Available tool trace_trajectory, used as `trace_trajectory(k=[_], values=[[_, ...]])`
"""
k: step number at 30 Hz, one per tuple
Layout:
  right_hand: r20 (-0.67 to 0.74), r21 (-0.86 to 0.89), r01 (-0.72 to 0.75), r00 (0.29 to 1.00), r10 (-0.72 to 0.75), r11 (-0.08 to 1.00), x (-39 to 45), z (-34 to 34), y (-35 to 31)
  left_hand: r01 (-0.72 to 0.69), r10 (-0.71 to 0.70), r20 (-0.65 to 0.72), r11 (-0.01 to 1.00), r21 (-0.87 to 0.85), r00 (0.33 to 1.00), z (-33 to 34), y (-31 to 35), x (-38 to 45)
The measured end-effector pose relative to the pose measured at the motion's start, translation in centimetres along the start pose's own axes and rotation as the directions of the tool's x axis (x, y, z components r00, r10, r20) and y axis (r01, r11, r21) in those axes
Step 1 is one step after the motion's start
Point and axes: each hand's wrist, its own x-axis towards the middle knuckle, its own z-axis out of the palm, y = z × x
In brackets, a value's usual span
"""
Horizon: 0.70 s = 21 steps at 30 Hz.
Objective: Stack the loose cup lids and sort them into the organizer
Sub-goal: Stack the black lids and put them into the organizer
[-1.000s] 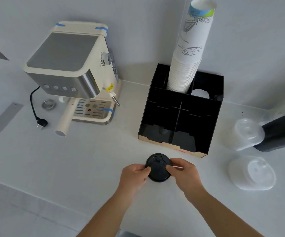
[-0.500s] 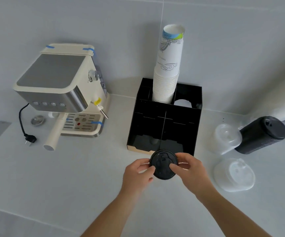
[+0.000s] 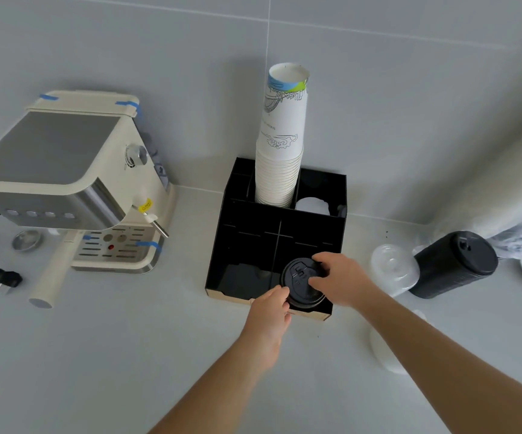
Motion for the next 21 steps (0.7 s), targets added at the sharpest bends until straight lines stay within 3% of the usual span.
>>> trace_trajectory(k=[9, 21], values=[[0.162, -0.210, -0.020, 0.985, 0.055, 0.978, 4.5, -0.1, -1.3, 0.115, -0.118, -0.001, 0.970, -0.216, 0.993, 1.5, 2.0, 1.7], [0.260, -0.362, -0.112, 0.941, 0.216, 0.925, 6.4, 2.7, -2.0, 0.193, -0.199, -0.088, 0.979, -0.069, 0.976, 3.9, 3.6, 4.1]])
